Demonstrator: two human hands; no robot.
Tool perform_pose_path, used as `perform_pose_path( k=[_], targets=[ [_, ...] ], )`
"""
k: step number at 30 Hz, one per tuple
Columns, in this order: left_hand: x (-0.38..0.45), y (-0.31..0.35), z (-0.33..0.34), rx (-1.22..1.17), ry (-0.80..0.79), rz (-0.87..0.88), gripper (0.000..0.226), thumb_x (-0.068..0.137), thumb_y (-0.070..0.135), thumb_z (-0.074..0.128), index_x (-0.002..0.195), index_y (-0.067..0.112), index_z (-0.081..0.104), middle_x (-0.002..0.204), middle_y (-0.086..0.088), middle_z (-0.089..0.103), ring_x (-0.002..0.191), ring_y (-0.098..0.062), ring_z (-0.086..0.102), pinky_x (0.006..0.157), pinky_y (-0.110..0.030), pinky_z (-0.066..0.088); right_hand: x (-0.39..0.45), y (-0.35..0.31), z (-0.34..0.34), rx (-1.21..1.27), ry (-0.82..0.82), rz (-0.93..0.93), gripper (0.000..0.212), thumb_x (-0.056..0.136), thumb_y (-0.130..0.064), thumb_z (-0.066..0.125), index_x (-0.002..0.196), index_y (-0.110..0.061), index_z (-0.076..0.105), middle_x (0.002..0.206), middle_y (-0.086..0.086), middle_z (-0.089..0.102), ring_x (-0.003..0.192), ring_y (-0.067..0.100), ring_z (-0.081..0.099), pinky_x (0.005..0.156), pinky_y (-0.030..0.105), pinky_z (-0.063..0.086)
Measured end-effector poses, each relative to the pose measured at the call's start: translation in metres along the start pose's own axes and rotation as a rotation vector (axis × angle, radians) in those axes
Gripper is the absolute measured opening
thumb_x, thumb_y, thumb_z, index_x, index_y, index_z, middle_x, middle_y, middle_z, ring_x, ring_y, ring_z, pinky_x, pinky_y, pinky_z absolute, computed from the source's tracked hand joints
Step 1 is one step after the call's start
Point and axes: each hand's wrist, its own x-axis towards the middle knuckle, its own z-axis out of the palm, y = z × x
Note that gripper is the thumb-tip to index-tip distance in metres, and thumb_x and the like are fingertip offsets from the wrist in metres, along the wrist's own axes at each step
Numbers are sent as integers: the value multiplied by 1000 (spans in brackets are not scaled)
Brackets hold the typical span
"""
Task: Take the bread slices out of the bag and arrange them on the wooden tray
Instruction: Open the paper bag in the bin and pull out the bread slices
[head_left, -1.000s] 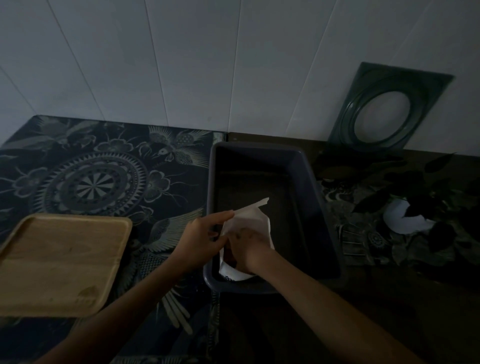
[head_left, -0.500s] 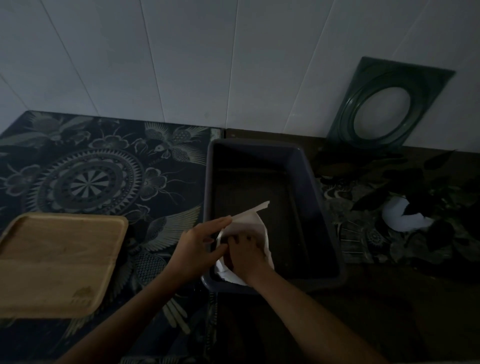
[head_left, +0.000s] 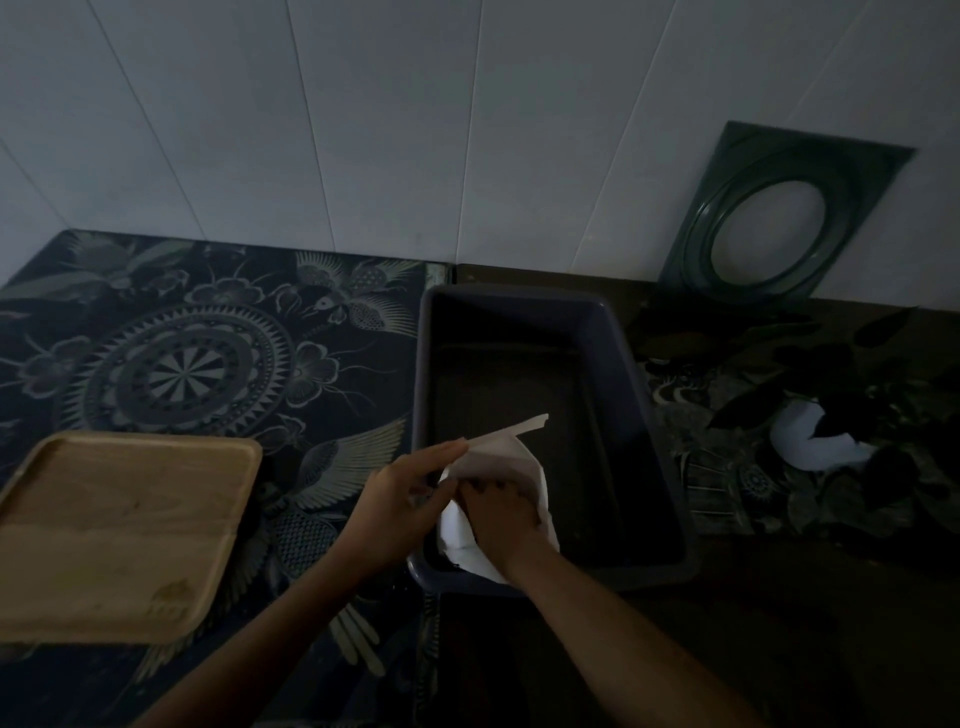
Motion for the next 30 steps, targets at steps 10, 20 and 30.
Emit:
perform_pose_path(
  k=[10,20,30],
  targets=[
    [5,3,-1,-29,-19,1,42,93,22,68,135,27,63,134,15,65,118,5,61,95,-27,57,-6,-3,-16,-166,39,8,34,103,-37,51,132,-18,55,129,8,64,115,26,61,100,42,48],
    [16,3,0,-44,-30,-29,35,95,34,64,131,35,63,118,21,69,108,9,64,84,-19,59,-44,-5,-61,-125,243,-24,35,99,-23,59,133,-18,53,136,7,56,122,23,55,104,37,46],
    [14,1,-10,-31,-145,89,59,85,37,72,140,33,52,131,27,59,119,2,59,83,-13,56,-64,8,-97,-78,249,-27,64,79,-25,78,130,-42,44,136,-2,54,121,28,50,88,43,46]
  ],
)
